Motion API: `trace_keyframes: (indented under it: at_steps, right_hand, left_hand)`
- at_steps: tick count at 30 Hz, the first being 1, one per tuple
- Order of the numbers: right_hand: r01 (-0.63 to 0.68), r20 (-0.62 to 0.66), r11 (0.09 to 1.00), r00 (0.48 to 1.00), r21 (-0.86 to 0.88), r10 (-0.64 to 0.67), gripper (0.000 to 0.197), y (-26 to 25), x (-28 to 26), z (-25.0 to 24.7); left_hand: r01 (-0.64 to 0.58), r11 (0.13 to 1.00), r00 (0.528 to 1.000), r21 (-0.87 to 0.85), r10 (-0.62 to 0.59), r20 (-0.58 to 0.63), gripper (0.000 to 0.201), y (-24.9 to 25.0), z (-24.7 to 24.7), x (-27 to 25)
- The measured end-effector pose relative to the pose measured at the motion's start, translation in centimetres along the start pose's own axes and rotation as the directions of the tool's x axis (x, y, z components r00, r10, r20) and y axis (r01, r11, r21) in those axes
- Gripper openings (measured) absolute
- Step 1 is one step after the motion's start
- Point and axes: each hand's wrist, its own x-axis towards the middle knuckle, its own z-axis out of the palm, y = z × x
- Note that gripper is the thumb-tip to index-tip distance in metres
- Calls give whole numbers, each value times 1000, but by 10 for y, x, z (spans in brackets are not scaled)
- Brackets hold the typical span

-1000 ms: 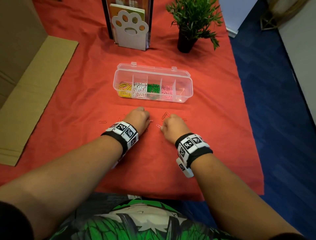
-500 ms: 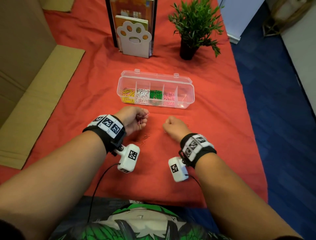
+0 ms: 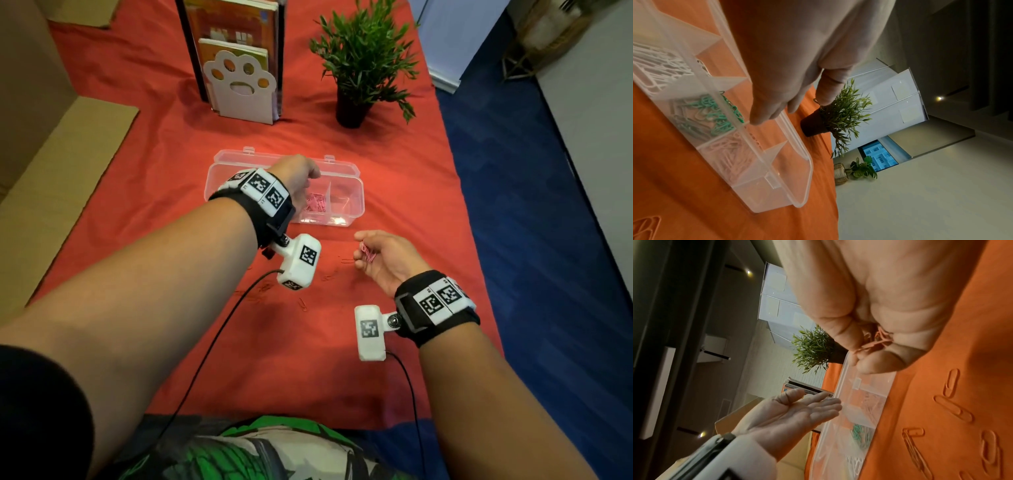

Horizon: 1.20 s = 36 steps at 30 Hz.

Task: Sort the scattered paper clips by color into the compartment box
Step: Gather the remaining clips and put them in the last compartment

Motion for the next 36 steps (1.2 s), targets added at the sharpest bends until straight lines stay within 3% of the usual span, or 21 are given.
trace_keyframes:
  at_steps: [2, 3, 7, 10, 12, 14, 16, 20, 24, 28, 32, 36]
  right_hand:
    - [24, -19, 998, 999, -55, -25, 25, -4, 6, 1]
    - [54, -30, 992, 998, -112, -58, 25, -8, 10, 4]
    - [206, -54, 893, 967, -399, -247, 31, -35, 27, 32]
    - [282, -43, 806, 934, -520, -354, 34, -50, 43, 61]
    - [294, 14, 675, 922, -677, -387, 36, -51, 49, 79]
    - [230, 48, 477, 930, -849, -363, 42, -47, 48, 90]
    - [230, 61, 417, 923, -879, -380, 48, -43, 43, 93]
    - [297, 87, 402, 881, -866, -465, 47, -32, 27, 87]
    - [257, 147, 307, 929, -917, -340, 30, 1, 4, 73]
    - [184, 141, 210, 969, -960, -205, 23, 43, -7, 62]
    - [169, 145, 128, 974, -977, -176, 20, 77, -13, 60]
    - [301, 258, 125, 926, -945, -276, 18, 96, -13, 70]
  left_hand:
    - [-47, 995, 997, 93, 52, -53, 54, 0, -5, 4]
    - [-78, 989, 993, 127, 88, -74, 55, -2, -9, 4]
    - [-184, 972, 964, 150, 208, -168, 33, -21, -43, 0]
    - [-228, 954, 926, 196, 274, -259, 21, -44, -81, -7]
    - [-219, 939, 899, 266, 300, -320, 20, -60, -106, -14]
    - [-214, 903, 875, 374, 347, -337, 17, -75, -124, -24]
    - [-203, 845, 863, 495, 393, -317, 16, -86, -137, -36]
    - [-163, 720, 866, 674, 432, -253, 15, -107, -152, -53]
    - [-121, 641, 919, 758, 360, -158, 15, -128, -147, -62]
    - [-141, 506, 933, 851, 356, -57, 22, -141, -141, -63]
    - [-208, 374, 913, 904, 405, 42, 33, -150, -138, -58]
    - [-273, 278, 889, 921, 439, 131, 37, -153, -130, -54]
